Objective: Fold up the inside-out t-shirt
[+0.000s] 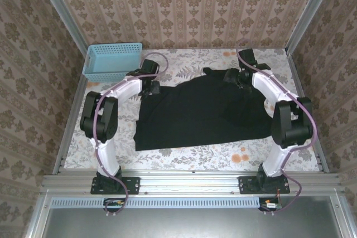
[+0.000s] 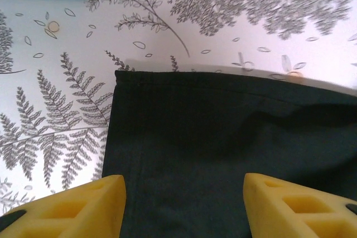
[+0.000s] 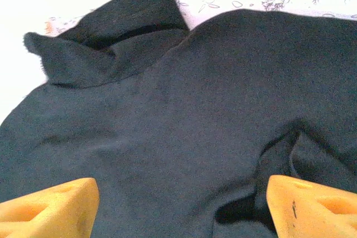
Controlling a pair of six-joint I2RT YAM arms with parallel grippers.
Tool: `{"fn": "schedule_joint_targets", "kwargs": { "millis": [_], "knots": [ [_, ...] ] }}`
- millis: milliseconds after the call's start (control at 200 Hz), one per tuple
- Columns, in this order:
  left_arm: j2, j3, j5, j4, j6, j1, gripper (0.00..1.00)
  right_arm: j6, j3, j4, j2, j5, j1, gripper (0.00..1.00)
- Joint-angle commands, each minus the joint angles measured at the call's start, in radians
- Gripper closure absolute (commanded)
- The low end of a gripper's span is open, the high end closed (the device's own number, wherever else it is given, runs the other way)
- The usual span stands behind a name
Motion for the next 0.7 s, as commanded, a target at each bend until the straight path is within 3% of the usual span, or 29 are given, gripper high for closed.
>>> {"fn": "schedule_joint_targets", "kwargs": {
  "millis": [0,160,320,400,530,695],
  "knots": [
    [0.054,0.078,-0.067,-0.052,0.051,0.005,0.41,-0.048,0.055,0.003,0.079,-0.054,-0.035,0.2],
    [0.146,0.152,-0.121,-0.076,0.069,0.006,0.41,-0.085,0.085,0.044,0.171,-0.187,-0.063,0.2],
    [0.205,0.176,-0.12,-0.08,0.065,0.013,0.41,-0.087,0.098,0.024,0.21,-0.132,-0.067,0.2],
    [0.227,0.185,-0.111,-0.084,0.06,0.014,0.45,-0.021,0.092,-0.036,0.218,-0.068,-0.093,0.2],
    [0.242,0.187,-0.069,-0.081,0.058,0.017,0.54,0.132,-0.066,0.092,0.169,-0.223,-0.186,0.2],
    [0.241,0.179,-0.038,-0.075,0.057,0.02,0.64,0.157,-0.173,0.08,0.091,-0.128,-0.21,0.19]
  ]
}}
